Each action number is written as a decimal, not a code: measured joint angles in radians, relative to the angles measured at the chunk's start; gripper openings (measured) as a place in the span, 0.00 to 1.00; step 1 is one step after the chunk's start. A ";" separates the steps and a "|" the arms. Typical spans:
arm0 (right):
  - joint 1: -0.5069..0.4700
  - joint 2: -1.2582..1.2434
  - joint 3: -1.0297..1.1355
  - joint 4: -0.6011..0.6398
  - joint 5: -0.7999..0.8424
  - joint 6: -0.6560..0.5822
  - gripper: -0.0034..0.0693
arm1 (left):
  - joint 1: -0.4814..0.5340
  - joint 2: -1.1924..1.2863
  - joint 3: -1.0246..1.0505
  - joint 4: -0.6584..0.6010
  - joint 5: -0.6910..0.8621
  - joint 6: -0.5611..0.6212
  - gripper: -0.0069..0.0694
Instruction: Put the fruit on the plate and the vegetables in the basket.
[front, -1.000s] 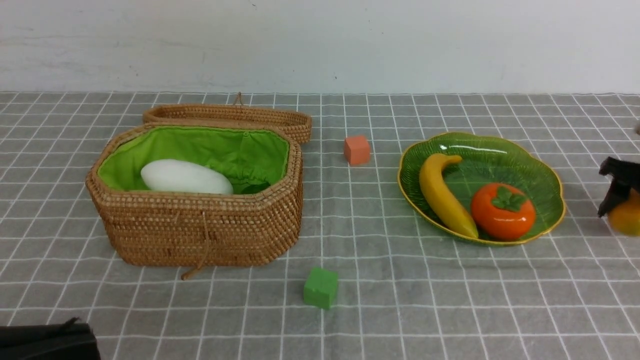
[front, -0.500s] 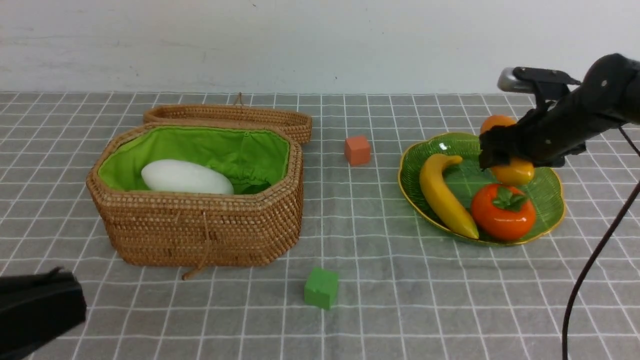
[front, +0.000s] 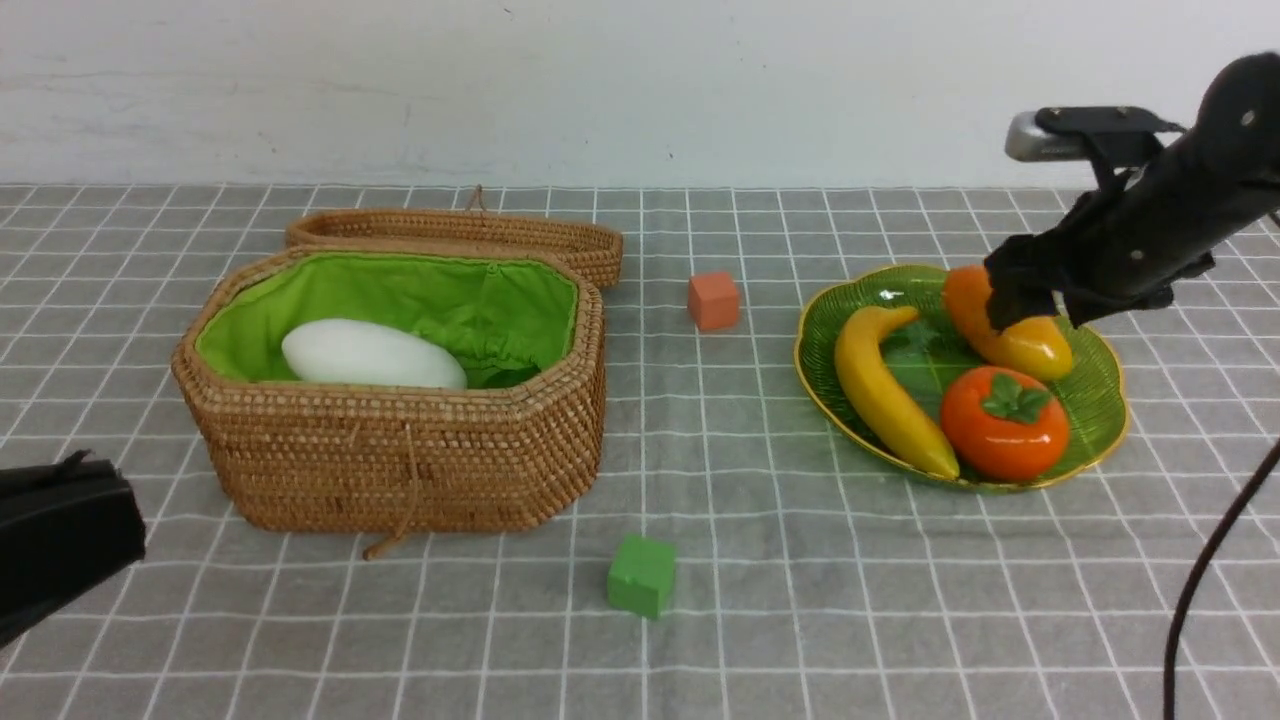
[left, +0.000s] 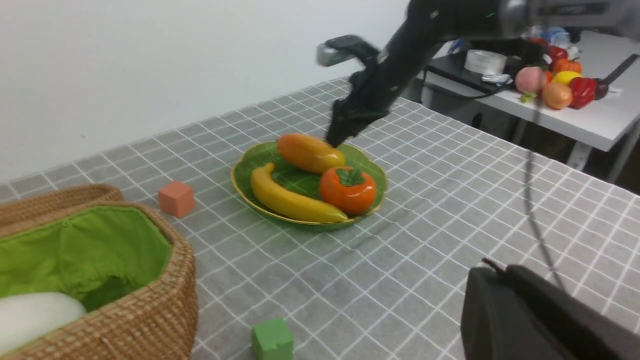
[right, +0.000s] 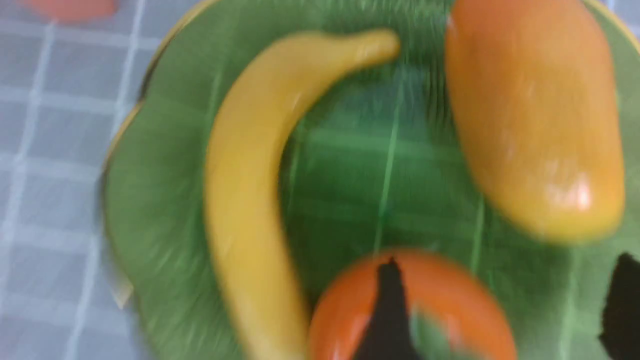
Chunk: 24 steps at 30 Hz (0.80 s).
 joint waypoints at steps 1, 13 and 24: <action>0.000 -0.055 0.004 0.000 0.066 0.009 0.56 | 0.000 -0.002 0.000 0.021 -0.003 -0.019 0.07; 0.000 -0.796 0.532 0.063 0.265 0.027 0.03 | 0.000 -0.339 0.327 0.076 -0.094 -0.090 0.07; 0.002 -1.521 0.922 0.016 0.287 0.233 0.04 | 0.000 -0.402 0.537 0.076 -0.255 -0.094 0.07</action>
